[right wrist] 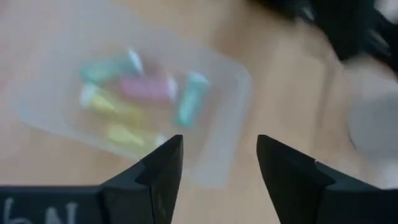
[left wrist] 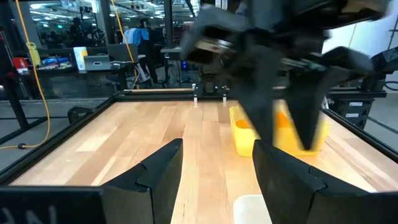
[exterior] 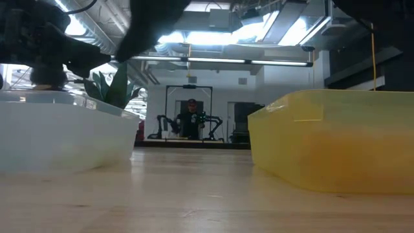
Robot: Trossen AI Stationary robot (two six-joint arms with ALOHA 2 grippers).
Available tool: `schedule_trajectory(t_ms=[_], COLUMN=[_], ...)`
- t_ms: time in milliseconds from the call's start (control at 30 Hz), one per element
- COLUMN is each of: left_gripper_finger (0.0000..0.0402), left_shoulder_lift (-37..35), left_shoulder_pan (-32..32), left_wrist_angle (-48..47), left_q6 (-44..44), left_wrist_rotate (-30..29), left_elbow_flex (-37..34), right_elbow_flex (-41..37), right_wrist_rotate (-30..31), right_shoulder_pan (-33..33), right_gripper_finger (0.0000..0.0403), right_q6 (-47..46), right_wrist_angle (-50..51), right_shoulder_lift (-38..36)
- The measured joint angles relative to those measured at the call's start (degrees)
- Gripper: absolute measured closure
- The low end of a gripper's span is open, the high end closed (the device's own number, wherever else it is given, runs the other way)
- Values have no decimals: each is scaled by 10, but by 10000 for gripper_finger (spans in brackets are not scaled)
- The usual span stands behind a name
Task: Pick and place medicine bottles into bin by pill shape (circle, oval)
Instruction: Move the yellow bin to the top
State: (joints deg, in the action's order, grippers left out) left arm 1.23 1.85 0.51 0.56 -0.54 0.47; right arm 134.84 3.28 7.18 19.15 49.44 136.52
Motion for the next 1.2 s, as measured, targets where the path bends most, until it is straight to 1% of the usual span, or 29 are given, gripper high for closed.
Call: schedule_trajectory(t_ms=[67,133,333,533,600,733,800,867,933,1000,1100,1200], left_gripper_finger=[211,211,211,211,211,211,211,211,211,211,211,211], left_shoulder_lift=[0,0,2,3,3,3,3,3,3,3,3,3], left_shoulder_pan=[0,0,0,0,0,0,0,0,0,0,0,0], left_wrist_angle=[0,0,0,0,0,0,0,0,0,0,0,0], left_q6=[0,0,0,0,0,-2,-4,-4,-5,-8,-19,-19], left_wrist_rotate=[0,0,0,0,0,1,1,2,2,4,5,5], left_elbow_flex=[0,0,0,0,0,0,0,0,0,0,0,0], right_elbow_flex=[1,1,2,1,-10,-32,-58,-85,-132,-185,-286,-385], right_wrist_rotate=[43,65,68,69,86,91,95,99,110,114,108,94], right_shoulder_pan=[0,-1,-3,1,6,30,43,54,66,79,103,132], right_gripper_finger=[196,196,207,217,221,228,231,235,239,243,246,247], right_q6=[-17,-43,-135,-263,-290,-311,-323,-357,-397,-454,-551,-674], right_wrist_angle=[34,87,237,411,401,402,408,402,406,405,400,383], right_shoulder_lift=[-7,-17,-42,-58,-68,-96,-118,-144,-180,-219,-285,-346])
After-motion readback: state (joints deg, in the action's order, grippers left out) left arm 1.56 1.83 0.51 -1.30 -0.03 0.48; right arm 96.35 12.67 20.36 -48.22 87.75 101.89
